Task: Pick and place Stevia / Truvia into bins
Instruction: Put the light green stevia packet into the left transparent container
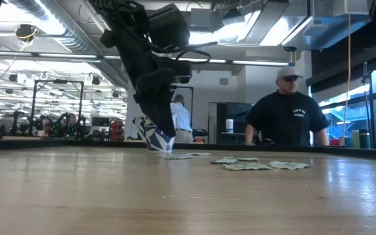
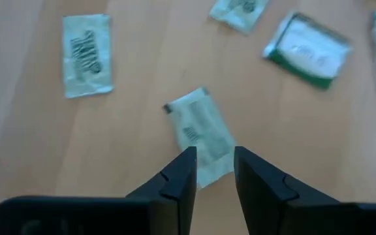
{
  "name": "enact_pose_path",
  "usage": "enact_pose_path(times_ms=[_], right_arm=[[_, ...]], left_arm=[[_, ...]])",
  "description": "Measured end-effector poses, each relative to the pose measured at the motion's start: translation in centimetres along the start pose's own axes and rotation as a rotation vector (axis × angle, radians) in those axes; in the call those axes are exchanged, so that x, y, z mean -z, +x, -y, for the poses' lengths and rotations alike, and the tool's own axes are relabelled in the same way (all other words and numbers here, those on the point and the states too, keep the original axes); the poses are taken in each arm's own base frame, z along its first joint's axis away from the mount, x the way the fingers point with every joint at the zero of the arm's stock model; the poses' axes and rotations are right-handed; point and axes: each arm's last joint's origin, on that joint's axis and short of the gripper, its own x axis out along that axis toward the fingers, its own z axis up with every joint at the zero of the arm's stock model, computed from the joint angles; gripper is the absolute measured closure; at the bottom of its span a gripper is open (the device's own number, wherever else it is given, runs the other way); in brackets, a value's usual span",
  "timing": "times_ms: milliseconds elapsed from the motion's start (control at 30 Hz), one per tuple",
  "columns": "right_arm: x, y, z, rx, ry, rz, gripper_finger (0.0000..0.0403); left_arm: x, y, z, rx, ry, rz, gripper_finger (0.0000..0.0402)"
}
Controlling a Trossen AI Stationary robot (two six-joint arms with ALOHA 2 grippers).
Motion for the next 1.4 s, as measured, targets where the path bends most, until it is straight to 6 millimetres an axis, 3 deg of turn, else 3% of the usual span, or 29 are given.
enact_pose_path(times_ms=[333,700,1133,1400], right_arm=[[-0.1,0.0,0.0,0.004,-0.019,0.029,0.0293],[-0.1,0.0,0.0,0.004,-0.019,0.030,0.0293],[-0.1,0.0,0.0,0.003,-0.023,0.031,0.0293],[-0.1,0.0,0.0,0.003,-0.023,0.031,0.0293]], left_arm=[[0.2,0.3,0.0,0.022,-0.050,-0.021,0.0304],[0.9,2.6,0.0,0.000,-0.051,-0.079,0.0304],[1.3,2.7,-0.1,-0.025,-0.037,-0.110,0.0361],[1.9,4.0,0.2,-0.034,-0.006,-0.165,0.0352]])
